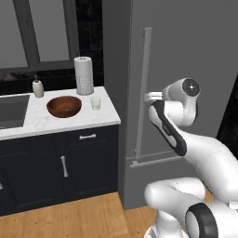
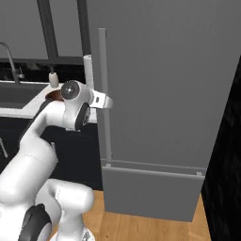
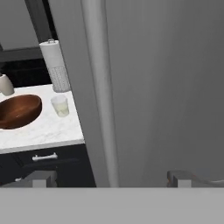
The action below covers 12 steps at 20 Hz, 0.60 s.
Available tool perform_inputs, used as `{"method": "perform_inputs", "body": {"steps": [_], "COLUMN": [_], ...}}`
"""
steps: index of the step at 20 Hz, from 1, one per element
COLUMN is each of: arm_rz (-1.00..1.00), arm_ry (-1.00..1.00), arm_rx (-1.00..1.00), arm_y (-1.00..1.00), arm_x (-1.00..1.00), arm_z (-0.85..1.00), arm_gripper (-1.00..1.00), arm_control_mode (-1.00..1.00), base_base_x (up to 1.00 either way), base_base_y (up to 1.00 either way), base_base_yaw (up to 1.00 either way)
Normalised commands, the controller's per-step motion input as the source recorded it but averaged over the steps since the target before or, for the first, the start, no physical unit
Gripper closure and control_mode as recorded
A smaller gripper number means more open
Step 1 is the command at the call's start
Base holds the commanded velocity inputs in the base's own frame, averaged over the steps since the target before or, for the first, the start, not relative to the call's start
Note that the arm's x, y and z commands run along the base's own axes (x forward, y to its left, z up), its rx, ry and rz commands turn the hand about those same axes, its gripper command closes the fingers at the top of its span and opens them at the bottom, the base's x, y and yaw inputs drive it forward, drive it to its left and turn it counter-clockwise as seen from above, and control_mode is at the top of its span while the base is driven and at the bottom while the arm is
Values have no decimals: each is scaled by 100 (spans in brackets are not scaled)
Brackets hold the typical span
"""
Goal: Grab a lemon wedge from the fridge and one ice cube from the ice bowl, and put them in the glass of lemonade.
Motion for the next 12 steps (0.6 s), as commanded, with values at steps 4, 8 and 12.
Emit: {"method": "perform_inputs", "body": {"steps": [4,8,12], "arm_rz": [3,3,2], "arm_ry": [0,0,0], "arm_rx": [0,0,0], "arm_y": [0,0,0], "arm_x": [90,92,92], "arm_z": [0,0,-11], "arm_gripper": [-100,-100,-100], "arm_control_mode": [-100,-100,-100], "base_base_x": [0,0,0], "base_base_y": [0,0,0], "base_base_yaw": [0,0,0]}}
